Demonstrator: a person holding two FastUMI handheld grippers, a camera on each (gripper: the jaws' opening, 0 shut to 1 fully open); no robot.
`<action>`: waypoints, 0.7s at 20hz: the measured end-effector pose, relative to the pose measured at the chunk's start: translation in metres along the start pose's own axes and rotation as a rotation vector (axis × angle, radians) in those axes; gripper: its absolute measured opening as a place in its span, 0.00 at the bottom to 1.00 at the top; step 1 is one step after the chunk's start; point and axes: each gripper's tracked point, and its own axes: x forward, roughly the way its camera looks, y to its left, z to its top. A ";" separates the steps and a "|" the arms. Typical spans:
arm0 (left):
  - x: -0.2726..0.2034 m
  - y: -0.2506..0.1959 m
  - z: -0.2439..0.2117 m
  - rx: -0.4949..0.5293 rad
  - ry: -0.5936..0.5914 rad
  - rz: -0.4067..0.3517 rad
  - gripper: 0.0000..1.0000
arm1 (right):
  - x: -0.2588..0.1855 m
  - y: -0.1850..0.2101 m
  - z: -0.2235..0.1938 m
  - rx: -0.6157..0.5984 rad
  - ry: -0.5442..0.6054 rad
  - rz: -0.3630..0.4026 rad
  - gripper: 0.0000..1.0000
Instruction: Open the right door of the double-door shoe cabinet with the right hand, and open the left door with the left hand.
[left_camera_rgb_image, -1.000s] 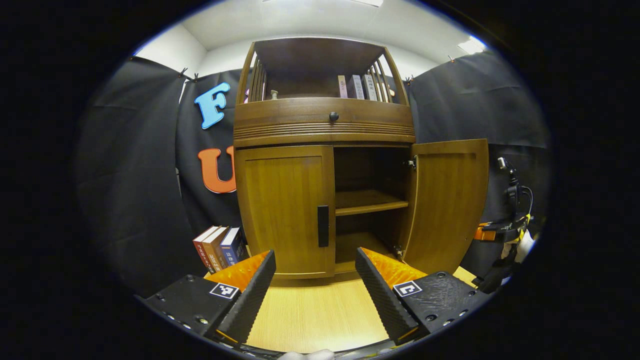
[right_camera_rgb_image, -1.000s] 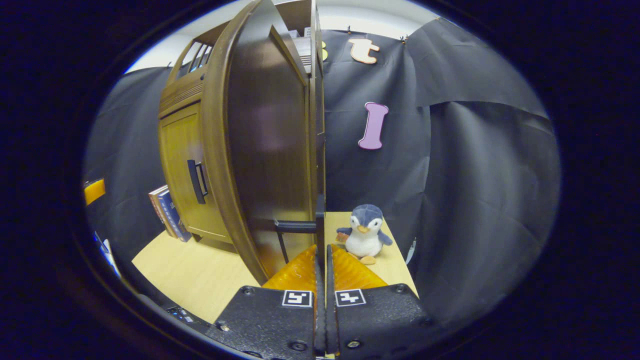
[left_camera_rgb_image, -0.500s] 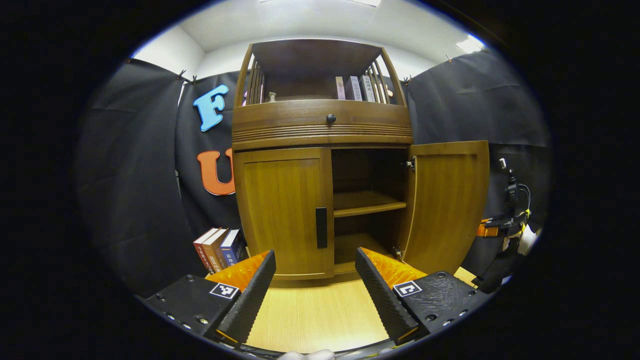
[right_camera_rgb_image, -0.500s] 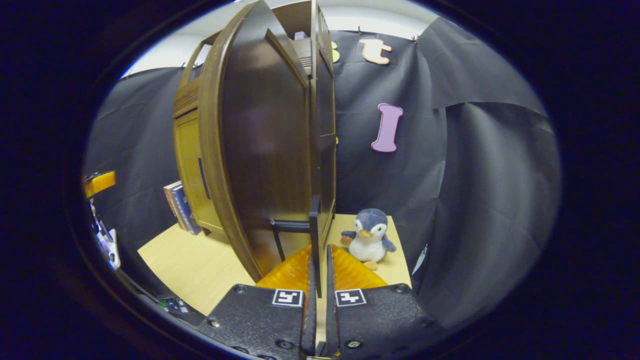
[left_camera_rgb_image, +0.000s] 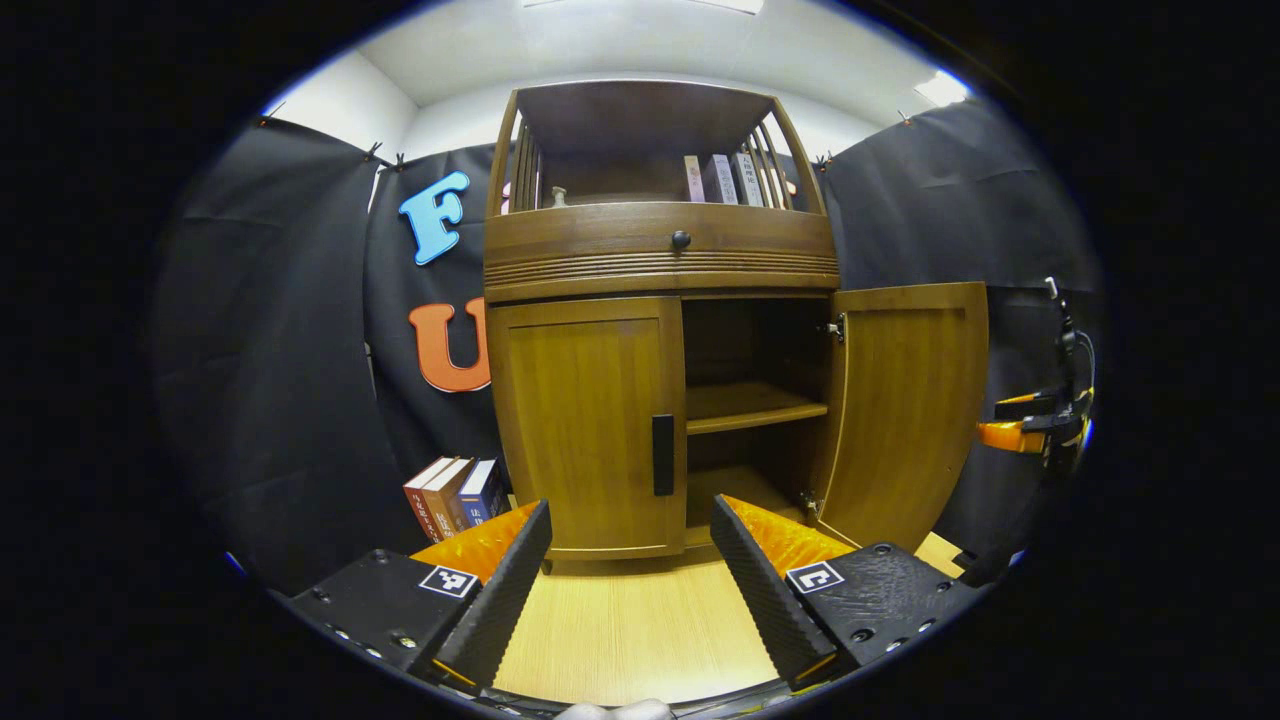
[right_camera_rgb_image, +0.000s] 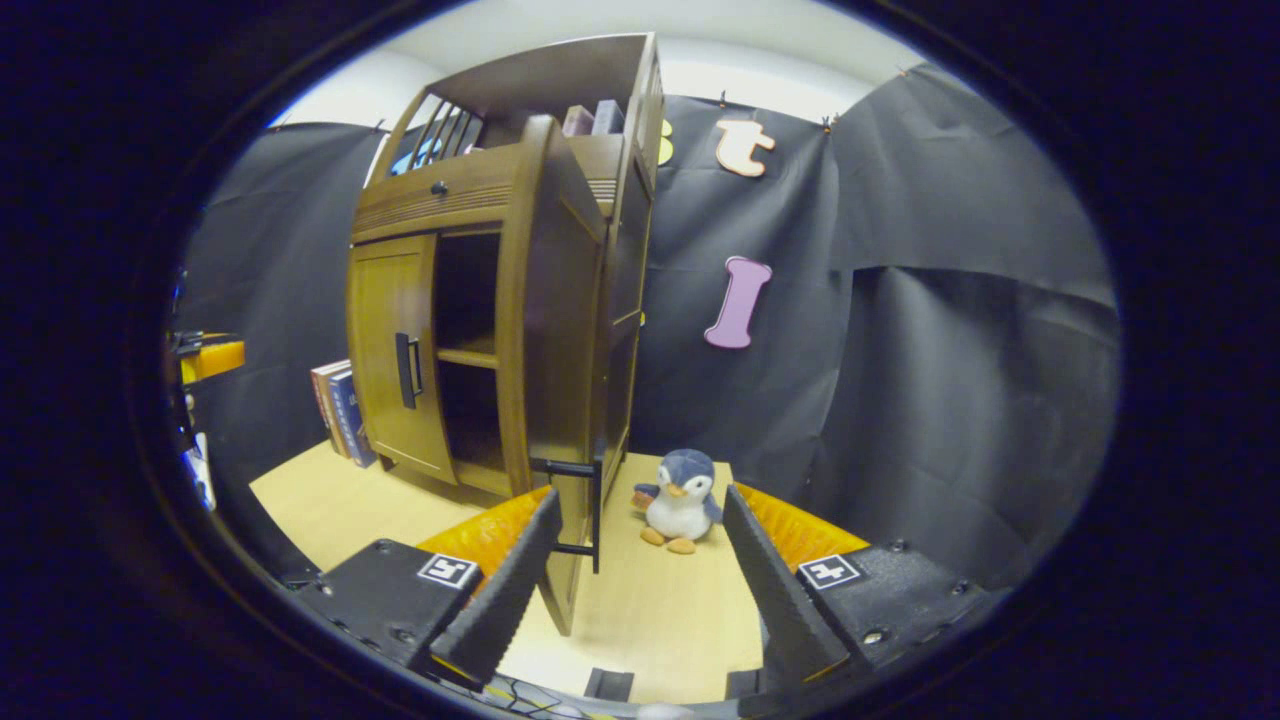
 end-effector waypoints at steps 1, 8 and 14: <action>0.000 0.004 0.001 0.003 -0.005 0.008 0.96 | -0.001 0.000 0.005 -0.024 -0.004 -0.006 1.00; 0.003 0.035 0.010 -0.001 -0.026 0.069 0.96 | -0.002 0.031 0.045 -0.085 -0.152 -0.002 1.00; 0.010 0.038 0.012 0.008 -0.041 0.100 0.96 | 0.007 0.084 0.051 0.104 -0.199 0.005 1.00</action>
